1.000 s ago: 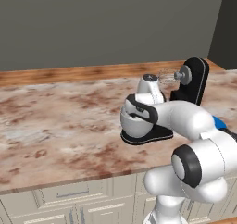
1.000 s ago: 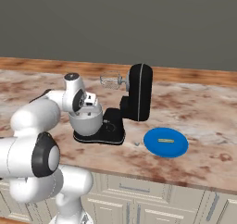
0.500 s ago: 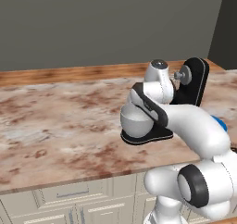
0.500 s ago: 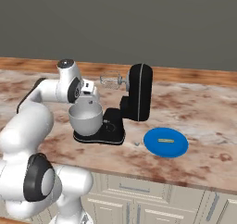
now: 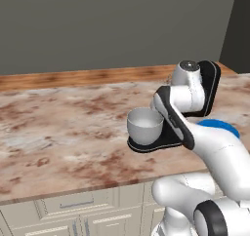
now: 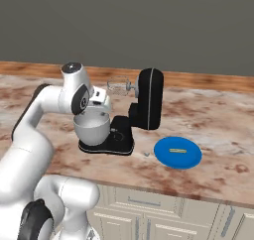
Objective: Add butter and sugar cubes to the stand mixer bowl and then turn on the stand mixer to begin making frosting.
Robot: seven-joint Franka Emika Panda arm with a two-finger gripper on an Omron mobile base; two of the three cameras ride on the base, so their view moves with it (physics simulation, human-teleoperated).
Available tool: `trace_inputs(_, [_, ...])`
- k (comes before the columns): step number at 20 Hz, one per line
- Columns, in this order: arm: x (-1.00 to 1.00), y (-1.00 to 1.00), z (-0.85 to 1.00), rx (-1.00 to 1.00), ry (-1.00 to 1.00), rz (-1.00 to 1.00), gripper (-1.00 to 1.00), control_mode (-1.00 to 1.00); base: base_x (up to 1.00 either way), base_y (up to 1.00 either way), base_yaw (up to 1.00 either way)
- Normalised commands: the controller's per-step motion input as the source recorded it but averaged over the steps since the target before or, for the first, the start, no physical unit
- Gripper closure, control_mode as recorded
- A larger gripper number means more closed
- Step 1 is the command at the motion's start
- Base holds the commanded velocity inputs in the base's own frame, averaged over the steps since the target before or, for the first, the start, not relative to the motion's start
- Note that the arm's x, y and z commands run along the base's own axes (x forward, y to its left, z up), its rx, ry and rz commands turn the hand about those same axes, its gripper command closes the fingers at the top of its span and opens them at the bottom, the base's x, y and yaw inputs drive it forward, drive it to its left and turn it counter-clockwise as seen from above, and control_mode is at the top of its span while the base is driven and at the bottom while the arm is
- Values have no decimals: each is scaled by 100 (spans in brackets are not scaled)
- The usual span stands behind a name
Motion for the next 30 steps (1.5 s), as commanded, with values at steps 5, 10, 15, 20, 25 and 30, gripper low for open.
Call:
trace_inputs(5, [-54, -90, -3, 3, -5, 0, -100, -100, 0, 0, 0])
trace_inputs(10, [-32, -87, -2, 18, -18, 5, -100, -100, 0, 0, 0])
trace_inputs(15, [-15, -87, -6, 23, -23, 14, -100, -100, 0, 0, 0])
trace_inputs(20, [-4, -79, -14, 13, -20, 18, -100, -100, 0, 0, 0])
trace_inputs(25, [-2, -53, 0, 0, -22, 34, -100, -100, 0, 0, 0])
trace_inputs(30, [0, -47, -1, -4, -17, 29, -100, -100, 0, 0, 0])
